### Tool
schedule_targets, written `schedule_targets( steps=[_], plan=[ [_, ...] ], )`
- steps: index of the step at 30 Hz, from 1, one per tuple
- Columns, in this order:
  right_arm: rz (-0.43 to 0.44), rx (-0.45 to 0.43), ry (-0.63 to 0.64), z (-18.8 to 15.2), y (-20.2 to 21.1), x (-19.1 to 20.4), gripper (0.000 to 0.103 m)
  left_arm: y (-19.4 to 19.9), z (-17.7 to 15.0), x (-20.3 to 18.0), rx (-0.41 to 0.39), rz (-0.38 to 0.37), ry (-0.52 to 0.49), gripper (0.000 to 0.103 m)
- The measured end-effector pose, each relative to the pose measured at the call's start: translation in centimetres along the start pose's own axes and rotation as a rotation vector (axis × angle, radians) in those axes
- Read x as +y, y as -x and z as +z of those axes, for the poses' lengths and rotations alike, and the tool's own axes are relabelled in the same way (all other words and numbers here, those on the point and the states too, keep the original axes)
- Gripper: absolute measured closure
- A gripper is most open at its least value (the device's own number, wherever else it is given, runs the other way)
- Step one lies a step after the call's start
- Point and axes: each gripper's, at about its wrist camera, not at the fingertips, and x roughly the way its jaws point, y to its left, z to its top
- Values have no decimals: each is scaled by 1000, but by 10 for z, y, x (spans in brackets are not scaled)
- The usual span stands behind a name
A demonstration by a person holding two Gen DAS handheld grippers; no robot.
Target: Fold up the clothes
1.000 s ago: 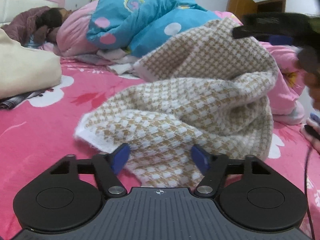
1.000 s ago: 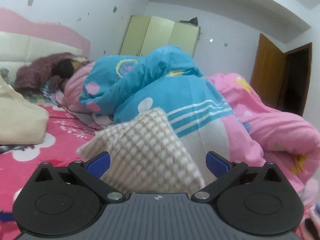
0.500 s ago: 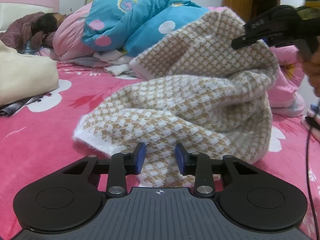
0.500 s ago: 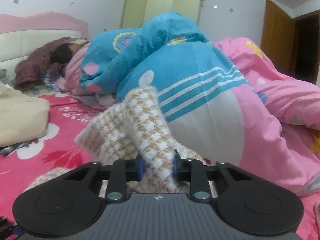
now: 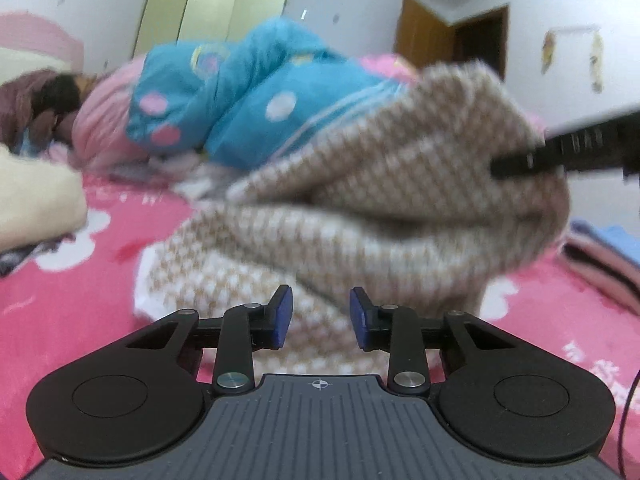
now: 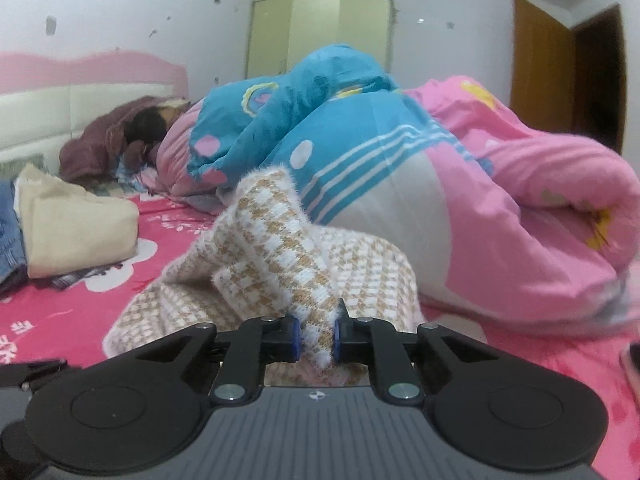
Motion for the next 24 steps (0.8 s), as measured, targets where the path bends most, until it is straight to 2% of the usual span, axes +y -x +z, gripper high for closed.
schedule_targets(
  steps=[4, 8, 12, 15, 18, 20, 22, 24],
  plan=[
    [-8, -16, -87, -20, 30, -14, 89, 11, 4, 3, -84, -36, 24, 70],
    [-13, 8, -175, -47, 56, -28, 89, 13, 6, 2, -107, -45, 36, 66],
    [-19, 81, -230, -85, 71, -34, 89, 8, 4, -3, -71, -61, 22, 62],
    [-28, 147, -255, -113, 76, -35, 89, 4, -2, -10, -26, -71, -5, 55],
    [-46, 196, -223, -128, 82, -33, 85, -5, -11, -21, 39, -50, -79, 52],
    [-55, 201, -178, -127, 92, -32, 72, -10, -16, -24, 70, -25, -106, 52],
    [-74, 196, -106, -121, 106, -28, 61, -12, -16, -21, 86, -20, -92, 52],
    [-109, 179, -12, -114, 122, -23, 60, -13, -15, -16, 98, -23, -63, 52]
  ],
)
